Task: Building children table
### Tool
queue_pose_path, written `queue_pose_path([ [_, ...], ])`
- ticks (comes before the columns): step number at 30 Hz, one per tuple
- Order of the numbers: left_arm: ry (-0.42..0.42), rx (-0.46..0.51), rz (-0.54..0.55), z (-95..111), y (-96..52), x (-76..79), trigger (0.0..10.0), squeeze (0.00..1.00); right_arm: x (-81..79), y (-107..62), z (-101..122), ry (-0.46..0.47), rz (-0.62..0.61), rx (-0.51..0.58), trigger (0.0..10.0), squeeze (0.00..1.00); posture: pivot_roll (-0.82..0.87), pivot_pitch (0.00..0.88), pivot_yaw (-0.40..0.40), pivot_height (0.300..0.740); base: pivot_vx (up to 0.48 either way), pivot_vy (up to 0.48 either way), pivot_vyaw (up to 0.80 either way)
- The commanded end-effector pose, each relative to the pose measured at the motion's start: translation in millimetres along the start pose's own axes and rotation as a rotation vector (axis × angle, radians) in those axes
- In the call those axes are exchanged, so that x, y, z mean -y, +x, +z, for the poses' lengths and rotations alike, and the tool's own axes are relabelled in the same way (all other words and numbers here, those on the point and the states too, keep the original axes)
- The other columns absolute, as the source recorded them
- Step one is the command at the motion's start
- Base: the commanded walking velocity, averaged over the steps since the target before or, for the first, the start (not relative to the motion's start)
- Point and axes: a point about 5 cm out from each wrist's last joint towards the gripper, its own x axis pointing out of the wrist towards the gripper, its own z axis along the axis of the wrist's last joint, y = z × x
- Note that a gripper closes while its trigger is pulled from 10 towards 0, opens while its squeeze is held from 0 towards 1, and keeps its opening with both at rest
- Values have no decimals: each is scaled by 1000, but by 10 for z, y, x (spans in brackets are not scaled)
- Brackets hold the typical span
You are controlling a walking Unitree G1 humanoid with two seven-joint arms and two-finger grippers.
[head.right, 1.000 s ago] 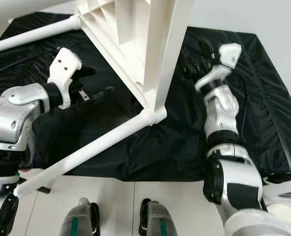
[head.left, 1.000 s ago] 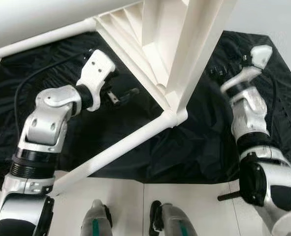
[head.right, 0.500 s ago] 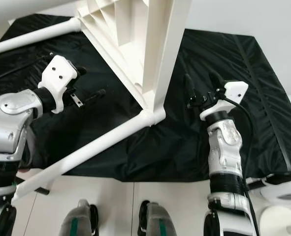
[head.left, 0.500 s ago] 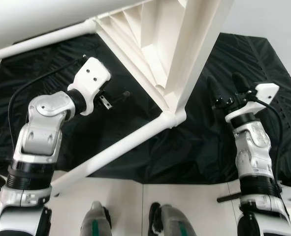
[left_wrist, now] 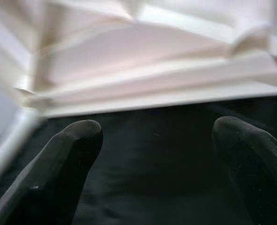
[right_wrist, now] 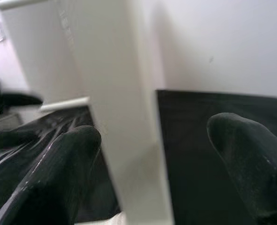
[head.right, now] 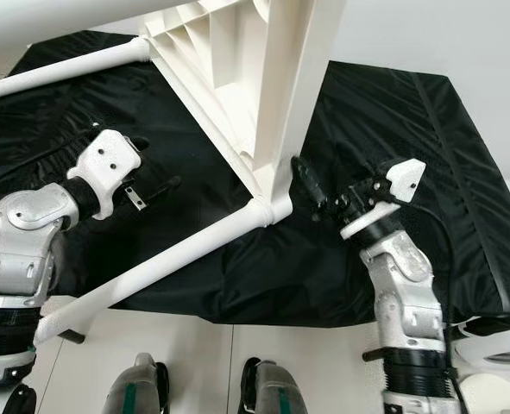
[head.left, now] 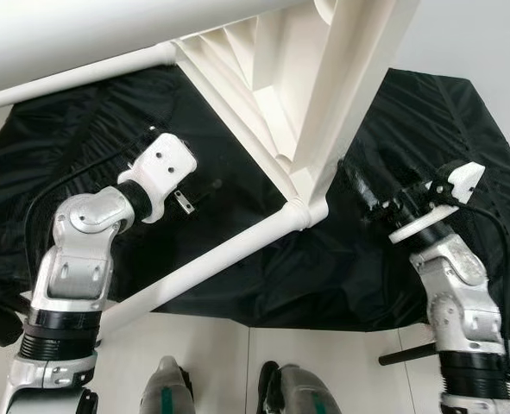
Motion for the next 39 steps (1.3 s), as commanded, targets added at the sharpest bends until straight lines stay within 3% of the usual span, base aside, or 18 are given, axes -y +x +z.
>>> queue_pose_path([
  [1, 17, 43, 406, 93, -31, -212, 10000, 0, -42, 7, 23, 4, 41, -6, 10000, 0, 100, 68, -84, 740, 0, 0, 0],
  [8, 89, 107, 510, 268, -67, -370, 10000, 0, -50, 143, 26, -3, 56, -14, 10000, 0, 112, 75, -104, 740, 0, 0, 0],
  [12, 111, 78, 449, 257, -1, -281, 10000, 0, 9, 256, 21, -16, 28, -1, 10000, 0, 130, 84, -117, 740, 0, 0, 0],
  [18, 99, 90, 392, 269, 39, -172, 10000, 0, 19, 297, 20, -8, -6, 13, 10000, 0, 127, 87, -117, 740, 0, 0, 0],
  [19, 85, 92, 312, 249, 61, -57, 10000, 0, 3, 355, -13, -6, -39, 14, 10000, 0, 119, 95, -114, 740, 0, 0, 0],
  [24, 80, 89, 250, 220, 72, 39, 10000, 0, -21, 428, -50, -1, -72, 15, 10000, 0, 115, 100, -113, 740, 0, 0, 0],
  [31, 54, 52, 243, 158, 62, 124, 10000, 0, -67, 579, -125, 29, -128, 14, 10000, 0, 103, 108, -112, 740, 0, 0, 0],
  [39, 8, 33, 310, 179, 34, 172, 10000, 0, -120, 778, -235, 47, -173, -42, 10000, 0, 107, 112, -134, 740, 0, 0, 0],
])
